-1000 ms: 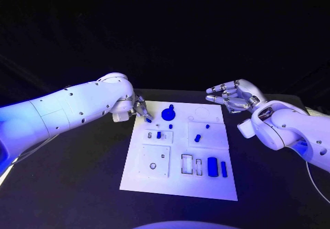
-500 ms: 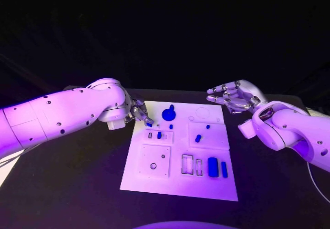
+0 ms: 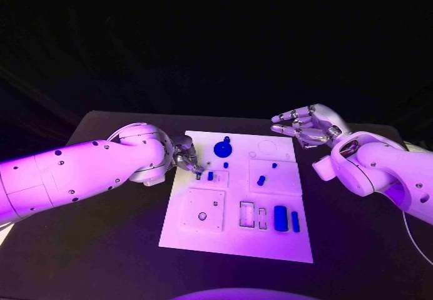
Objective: Assemble the parts on the task board
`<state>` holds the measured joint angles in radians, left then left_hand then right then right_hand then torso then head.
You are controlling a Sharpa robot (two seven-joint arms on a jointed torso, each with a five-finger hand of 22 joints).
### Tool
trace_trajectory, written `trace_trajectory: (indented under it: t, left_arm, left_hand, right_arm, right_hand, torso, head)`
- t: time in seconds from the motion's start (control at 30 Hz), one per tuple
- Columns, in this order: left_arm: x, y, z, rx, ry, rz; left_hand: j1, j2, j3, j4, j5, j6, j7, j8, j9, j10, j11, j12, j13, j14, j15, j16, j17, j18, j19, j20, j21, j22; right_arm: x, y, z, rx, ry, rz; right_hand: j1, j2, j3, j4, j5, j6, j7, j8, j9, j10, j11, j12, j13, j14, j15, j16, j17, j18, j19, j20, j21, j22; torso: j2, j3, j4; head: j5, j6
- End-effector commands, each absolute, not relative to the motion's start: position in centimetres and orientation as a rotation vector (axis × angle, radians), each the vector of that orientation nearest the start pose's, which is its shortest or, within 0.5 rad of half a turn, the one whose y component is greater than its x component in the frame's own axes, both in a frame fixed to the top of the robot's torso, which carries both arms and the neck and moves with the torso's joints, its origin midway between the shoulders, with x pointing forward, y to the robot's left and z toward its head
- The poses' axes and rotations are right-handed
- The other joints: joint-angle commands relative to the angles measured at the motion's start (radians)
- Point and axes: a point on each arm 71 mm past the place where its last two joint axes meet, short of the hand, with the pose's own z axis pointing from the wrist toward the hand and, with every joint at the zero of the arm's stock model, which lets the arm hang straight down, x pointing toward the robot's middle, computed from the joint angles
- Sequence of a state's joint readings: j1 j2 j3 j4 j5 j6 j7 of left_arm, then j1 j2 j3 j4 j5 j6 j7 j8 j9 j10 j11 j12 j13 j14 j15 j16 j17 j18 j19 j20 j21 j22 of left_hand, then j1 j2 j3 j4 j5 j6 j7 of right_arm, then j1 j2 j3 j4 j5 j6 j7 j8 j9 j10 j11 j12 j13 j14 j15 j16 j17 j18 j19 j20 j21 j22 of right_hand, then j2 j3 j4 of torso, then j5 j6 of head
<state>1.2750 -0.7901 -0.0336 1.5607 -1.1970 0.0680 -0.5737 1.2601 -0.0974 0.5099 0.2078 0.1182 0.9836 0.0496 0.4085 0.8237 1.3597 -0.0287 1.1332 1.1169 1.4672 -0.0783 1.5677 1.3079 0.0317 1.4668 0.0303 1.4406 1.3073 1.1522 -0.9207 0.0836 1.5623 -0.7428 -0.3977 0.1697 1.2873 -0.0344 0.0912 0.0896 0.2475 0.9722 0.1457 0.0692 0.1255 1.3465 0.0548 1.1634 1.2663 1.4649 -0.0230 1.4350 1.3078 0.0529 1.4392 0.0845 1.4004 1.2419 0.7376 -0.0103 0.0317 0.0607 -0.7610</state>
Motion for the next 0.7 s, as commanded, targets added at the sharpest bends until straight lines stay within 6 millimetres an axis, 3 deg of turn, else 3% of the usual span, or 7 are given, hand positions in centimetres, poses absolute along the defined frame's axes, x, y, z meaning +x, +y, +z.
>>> trace_trajectory:
  t: [0.03, 0.13, 0.7]
  left_arm:
    - [48.66, 18.10, -17.88, -0.023, 2.087, -0.368]
    - [48.54, 18.03, -18.01, -0.010, 2.082, -0.362]
    - [48.22, 18.14, -18.62, 0.081, 2.150, -0.288]
  left_hand:
    - [0.009, -0.006, 0.100, -0.091, -0.006, 0.004, -0.007, 0.004, 0.002, 0.009, 0.001, 0.005, 0.001, 0.104, -0.002, 0.003, 0.263, 0.008, 0.024, -0.002, 0.005, 0.115]
    - [0.010, -0.010, 0.104, -0.093, -0.008, 0.004, -0.008, 0.005, 0.002, 0.010, 0.000, 0.007, 0.002, 0.104, -0.002, 0.003, 0.263, 0.008, 0.024, -0.002, 0.005, 0.116]
    - [0.014, -0.022, 0.115, -0.100, -0.012, 0.005, -0.009, 0.007, 0.005, 0.012, -0.001, 0.006, 0.001, 0.104, -0.003, 0.003, 0.263, 0.008, 0.024, -0.002, 0.005, 0.116]
  right_arm:
    - [48.64, -23.11, -15.22, 0.481, 1.524, 1.150]
    - [48.61, -23.11, -15.29, 0.482, 1.525, 1.150]
    - [48.54, -23.06, -15.40, 0.476, 1.530, 1.153]
  right_hand:
    - [0.003, 0.002, 0.000, -0.006, 0.000, 0.004, 0.000, 0.001, -0.001, -0.005, 0.001, -0.004, -0.001, 0.057, 0.001, -0.004, 0.045, 0.014, -0.006, -0.003, -0.007, -0.001]
    - [0.003, 0.002, 0.000, -0.006, 0.000, 0.004, 0.000, 0.001, -0.001, -0.005, 0.001, -0.004, -0.001, 0.057, 0.001, -0.004, 0.045, 0.014, -0.006, -0.003, -0.007, -0.001]
    - [0.001, 0.002, -0.001, -0.005, -0.002, 0.004, 0.000, 0.001, -0.002, -0.005, 0.002, -0.003, -0.001, 0.057, 0.001, -0.004, 0.045, 0.014, -0.006, -0.003, -0.007, -0.001]
  torso:
    - [0.001, 0.0006, -0.0011]
    - [0.000, 0.0020, -0.0006]
    - [0.000, 0.0020, -0.0004]
  head:
    - [0.000, -0.002]
    - [0.003, -0.002]
    - [0.006, -0.012]
